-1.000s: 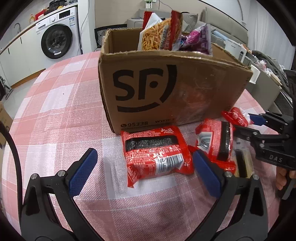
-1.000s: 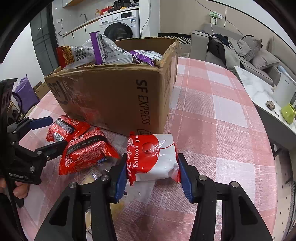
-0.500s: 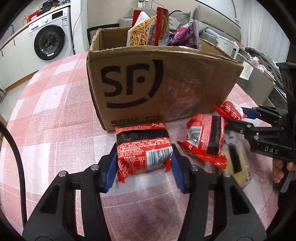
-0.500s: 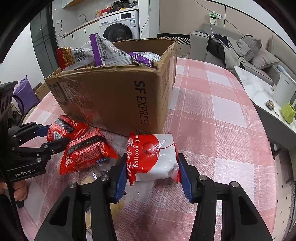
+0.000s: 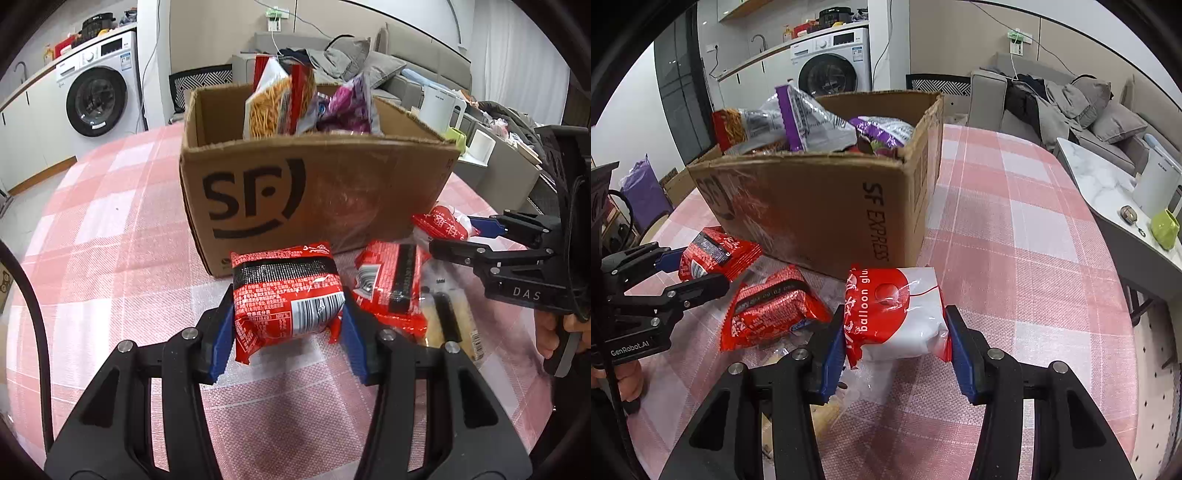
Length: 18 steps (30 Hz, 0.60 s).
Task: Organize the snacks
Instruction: 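Lift both held red packs and carry them toward the box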
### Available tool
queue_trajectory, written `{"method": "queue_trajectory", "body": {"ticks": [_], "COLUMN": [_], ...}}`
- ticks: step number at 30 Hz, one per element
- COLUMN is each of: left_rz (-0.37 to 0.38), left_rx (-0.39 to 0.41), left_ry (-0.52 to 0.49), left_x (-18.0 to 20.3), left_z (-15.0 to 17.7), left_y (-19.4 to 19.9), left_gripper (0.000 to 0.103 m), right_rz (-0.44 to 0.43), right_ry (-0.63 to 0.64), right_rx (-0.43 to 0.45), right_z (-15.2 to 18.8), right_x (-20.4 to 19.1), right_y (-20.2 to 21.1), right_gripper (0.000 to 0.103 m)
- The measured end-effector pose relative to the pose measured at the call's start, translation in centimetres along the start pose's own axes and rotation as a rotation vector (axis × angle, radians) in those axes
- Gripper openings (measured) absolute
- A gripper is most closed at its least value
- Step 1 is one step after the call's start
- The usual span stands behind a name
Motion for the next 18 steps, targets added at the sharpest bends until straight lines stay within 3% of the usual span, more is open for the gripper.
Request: {"method": "queue_trajectory", "body": {"ticks": [18], "left_rz": [0.018], "left_rx": [0.121], "left_ry": [-0.035], "left_x": [2.4], "left_z": [-2.1], "left_y": [7.9], "left_gripper": [0.048], "right_rz": [-0.009], "right_ry": [-0.038], "right_rx": [0.103], "right_z": [-1.8], "right_x": [1.3], "right_y": [4.4], "right_gripper": [0.051]}}
Point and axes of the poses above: each gripper's, at about its wrist camera, not at the fingertips, and y roughly against the way its jaws point, x to its right, z to its underside, the point moved 6 cm from there along -y, roughly the way its jaws point, and after that the axes turned 13 degrees about z, right-handed, at the moved point
